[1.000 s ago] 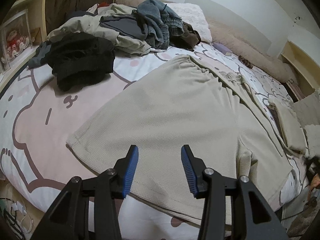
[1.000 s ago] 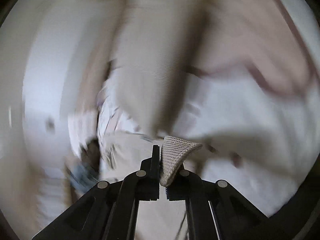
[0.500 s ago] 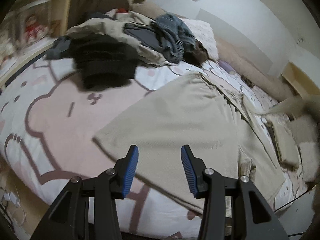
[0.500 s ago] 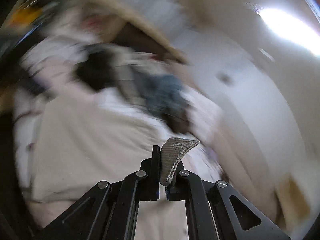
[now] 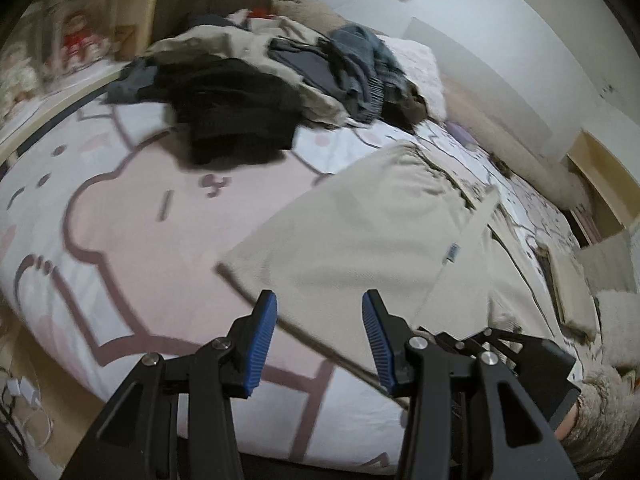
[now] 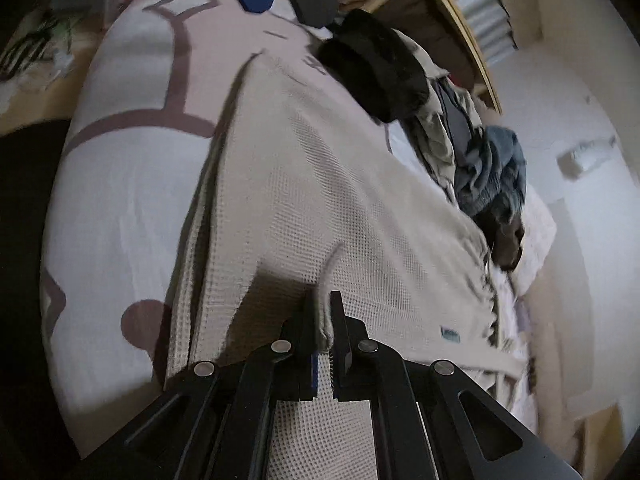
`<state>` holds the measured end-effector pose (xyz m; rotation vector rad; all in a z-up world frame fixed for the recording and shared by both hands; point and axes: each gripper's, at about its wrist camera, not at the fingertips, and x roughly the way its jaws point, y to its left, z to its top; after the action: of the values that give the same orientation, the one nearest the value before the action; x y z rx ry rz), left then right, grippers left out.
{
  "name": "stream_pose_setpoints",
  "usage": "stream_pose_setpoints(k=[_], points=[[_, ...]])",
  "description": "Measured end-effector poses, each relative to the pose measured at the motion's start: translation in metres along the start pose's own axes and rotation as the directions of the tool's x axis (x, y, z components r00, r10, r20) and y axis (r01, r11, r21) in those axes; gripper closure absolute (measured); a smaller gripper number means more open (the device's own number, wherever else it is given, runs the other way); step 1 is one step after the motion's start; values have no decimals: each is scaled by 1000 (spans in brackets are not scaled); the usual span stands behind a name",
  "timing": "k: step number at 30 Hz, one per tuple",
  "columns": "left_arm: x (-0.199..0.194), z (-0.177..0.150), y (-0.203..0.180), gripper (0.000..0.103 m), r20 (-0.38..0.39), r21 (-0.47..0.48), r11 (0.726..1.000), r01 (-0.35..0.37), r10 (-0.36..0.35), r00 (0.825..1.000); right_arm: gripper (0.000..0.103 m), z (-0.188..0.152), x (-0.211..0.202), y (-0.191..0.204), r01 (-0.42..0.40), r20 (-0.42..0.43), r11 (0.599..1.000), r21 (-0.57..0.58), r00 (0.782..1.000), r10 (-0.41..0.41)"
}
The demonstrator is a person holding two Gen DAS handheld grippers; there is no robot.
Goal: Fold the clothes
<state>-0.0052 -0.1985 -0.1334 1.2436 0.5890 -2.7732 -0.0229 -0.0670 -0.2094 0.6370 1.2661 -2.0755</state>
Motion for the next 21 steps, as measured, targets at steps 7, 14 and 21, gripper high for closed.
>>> stream_pose_setpoints(k=[7,14,21], points=[[16,-3,-41,52,-61,104,990,98,-92,994,23,-18,-70,-49,-75,170,949,306,985,23],[58,-18,-81,49,-202,167,967,193,-158,967,23,-79,-104,-101,-22,116,822,570,992,-54],[92,-32,-99,65,-260,268,960,81,-9,965,23,-147,-122,-148,106,-27,629,770,991,-133]])
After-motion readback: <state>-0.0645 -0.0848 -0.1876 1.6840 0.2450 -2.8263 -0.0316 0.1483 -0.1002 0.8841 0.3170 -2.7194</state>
